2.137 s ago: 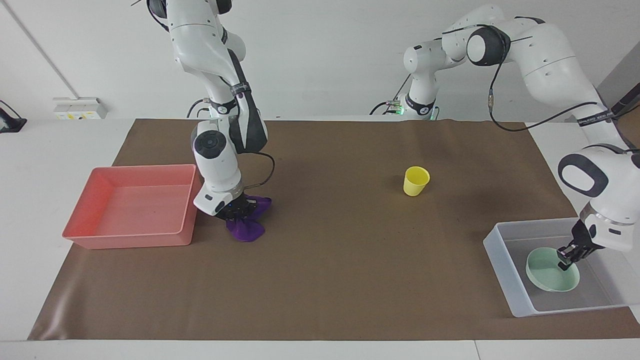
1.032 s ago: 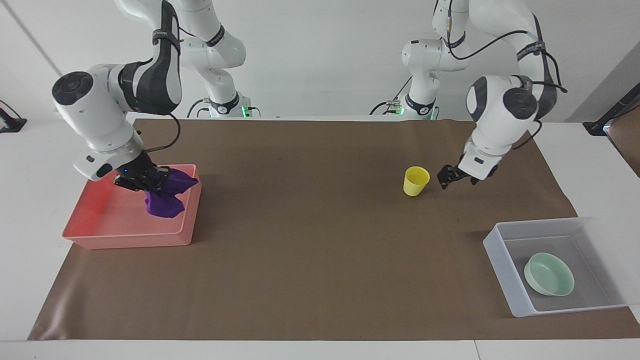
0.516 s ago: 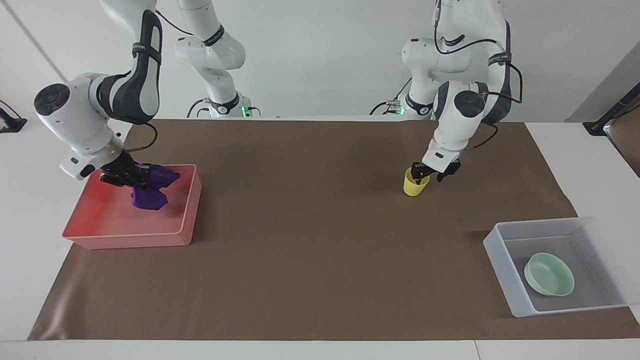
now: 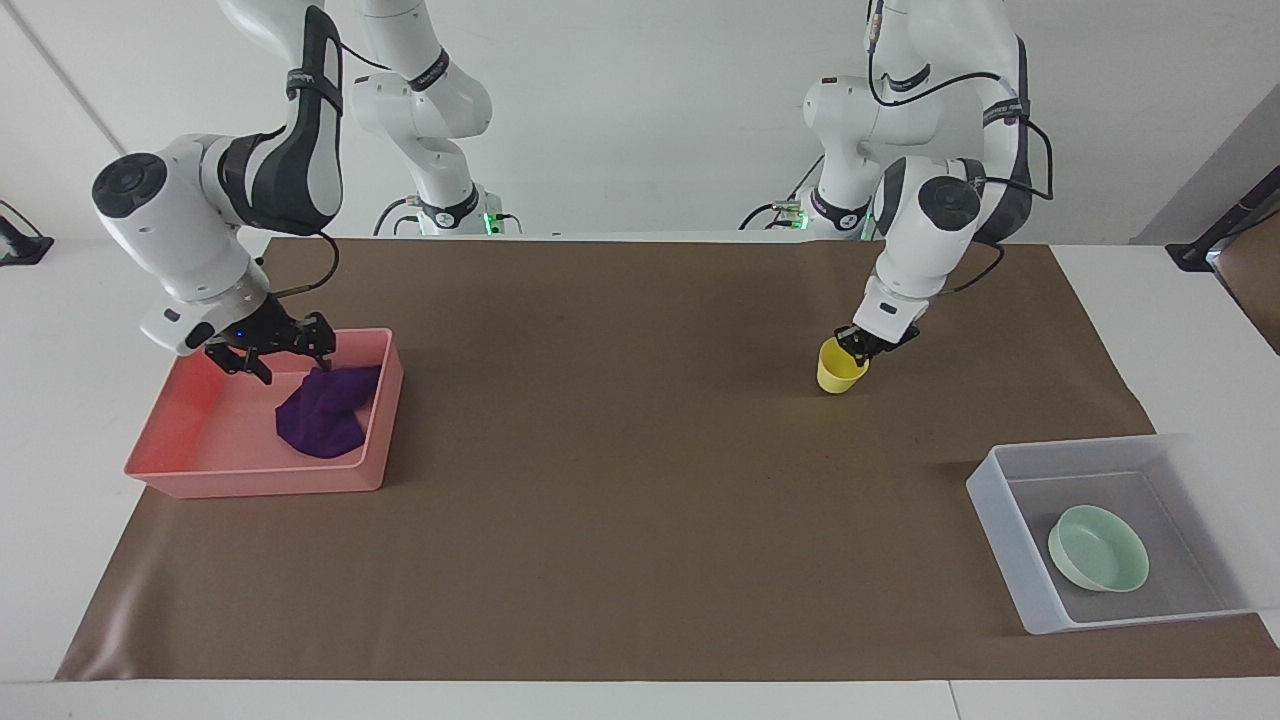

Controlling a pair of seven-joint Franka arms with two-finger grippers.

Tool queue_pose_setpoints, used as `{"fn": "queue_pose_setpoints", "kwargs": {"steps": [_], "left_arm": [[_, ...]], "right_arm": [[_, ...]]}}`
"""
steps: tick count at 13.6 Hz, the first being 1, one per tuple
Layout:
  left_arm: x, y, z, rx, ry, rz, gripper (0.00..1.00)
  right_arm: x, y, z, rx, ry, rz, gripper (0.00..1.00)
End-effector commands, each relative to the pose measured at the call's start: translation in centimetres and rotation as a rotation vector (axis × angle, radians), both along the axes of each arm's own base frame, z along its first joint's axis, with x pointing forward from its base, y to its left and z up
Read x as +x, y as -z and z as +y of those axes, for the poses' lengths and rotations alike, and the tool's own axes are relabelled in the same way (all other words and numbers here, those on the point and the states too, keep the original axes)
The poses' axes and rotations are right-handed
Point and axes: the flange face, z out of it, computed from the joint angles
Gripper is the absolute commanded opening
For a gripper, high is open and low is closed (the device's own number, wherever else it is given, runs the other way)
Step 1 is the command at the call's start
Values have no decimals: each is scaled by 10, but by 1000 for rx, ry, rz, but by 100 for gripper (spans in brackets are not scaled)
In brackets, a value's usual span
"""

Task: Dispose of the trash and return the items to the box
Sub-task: 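Carry the yellow cup with the left gripper into the white bin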

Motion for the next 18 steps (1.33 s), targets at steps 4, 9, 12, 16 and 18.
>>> {"fn": "queue_pose_setpoints", "kwargs": {"steps": [4,9,12,16,18], "left_arm": [[117,-165,104,15,-228,-33,0],[220,-125,220,-32,-311,-193,0],[247,-66,253,-96,-336,-258,0],[257,7,264,-70,-287,-268,0],[247,25,260,-64,-273,-316,74]], "right_arm": [[3,-82,24,2,23,39,85],[-19,-140,39,8,57,80,89],[-32,-156,59,7,78,79,96],[-35,-154,67,13,62,94,99],[-34,-152,66,13,65,94,100]]}}
